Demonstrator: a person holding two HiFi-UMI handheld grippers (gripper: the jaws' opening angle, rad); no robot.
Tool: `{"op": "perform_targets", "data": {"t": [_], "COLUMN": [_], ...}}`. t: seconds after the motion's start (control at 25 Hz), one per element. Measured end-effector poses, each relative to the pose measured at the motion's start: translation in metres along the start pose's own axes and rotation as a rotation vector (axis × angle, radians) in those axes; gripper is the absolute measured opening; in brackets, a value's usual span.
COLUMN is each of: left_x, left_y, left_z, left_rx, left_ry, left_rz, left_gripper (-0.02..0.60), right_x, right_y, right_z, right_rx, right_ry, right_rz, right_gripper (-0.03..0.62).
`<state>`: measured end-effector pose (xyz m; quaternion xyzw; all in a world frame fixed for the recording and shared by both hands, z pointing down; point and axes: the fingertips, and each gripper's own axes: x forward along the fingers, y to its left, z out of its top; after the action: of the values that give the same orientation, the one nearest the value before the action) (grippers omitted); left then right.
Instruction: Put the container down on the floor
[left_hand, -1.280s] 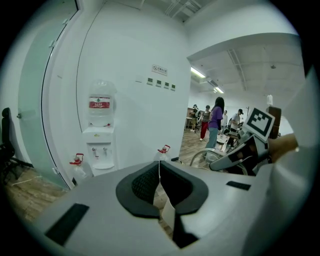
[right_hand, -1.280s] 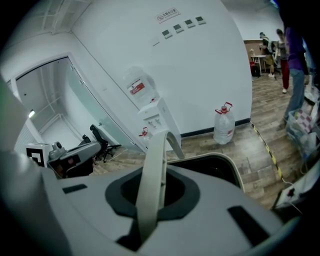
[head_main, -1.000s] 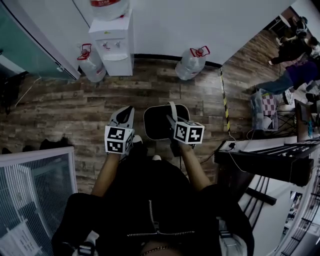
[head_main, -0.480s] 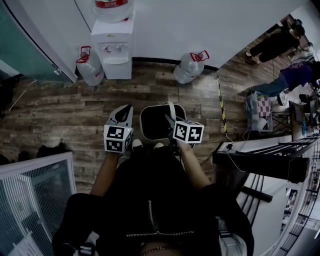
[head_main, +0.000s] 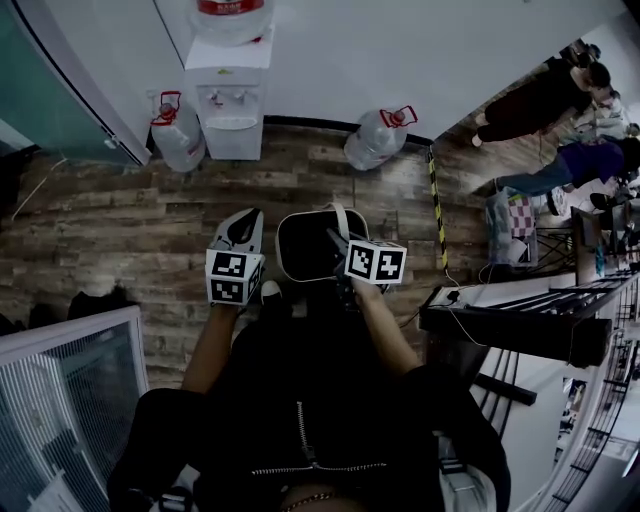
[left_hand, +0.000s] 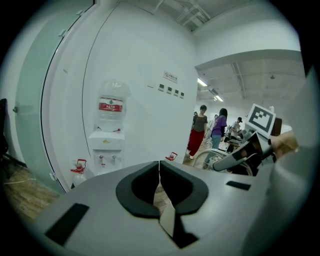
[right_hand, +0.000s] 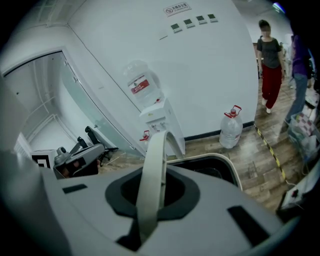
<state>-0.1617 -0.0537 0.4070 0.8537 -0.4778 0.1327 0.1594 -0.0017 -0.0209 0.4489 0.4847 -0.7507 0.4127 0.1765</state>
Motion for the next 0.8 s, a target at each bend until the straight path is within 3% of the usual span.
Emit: {"op": "perform_targets", "data": {"t": [0.8], "left_x": [0.053], "left_y": [0.04], "left_z": [0.014], "left_rx": [-0.011], "left_ry": [0.045], "left_rz": [0.053], "left_gripper": [0.015], "right_x": [0.063], "right_y": [-0.015], "right_z": [0.047], "right_rx": [0.04], "right_ry": [0.04], "right_rz": [0.056], "right_gripper": [0.026]}}
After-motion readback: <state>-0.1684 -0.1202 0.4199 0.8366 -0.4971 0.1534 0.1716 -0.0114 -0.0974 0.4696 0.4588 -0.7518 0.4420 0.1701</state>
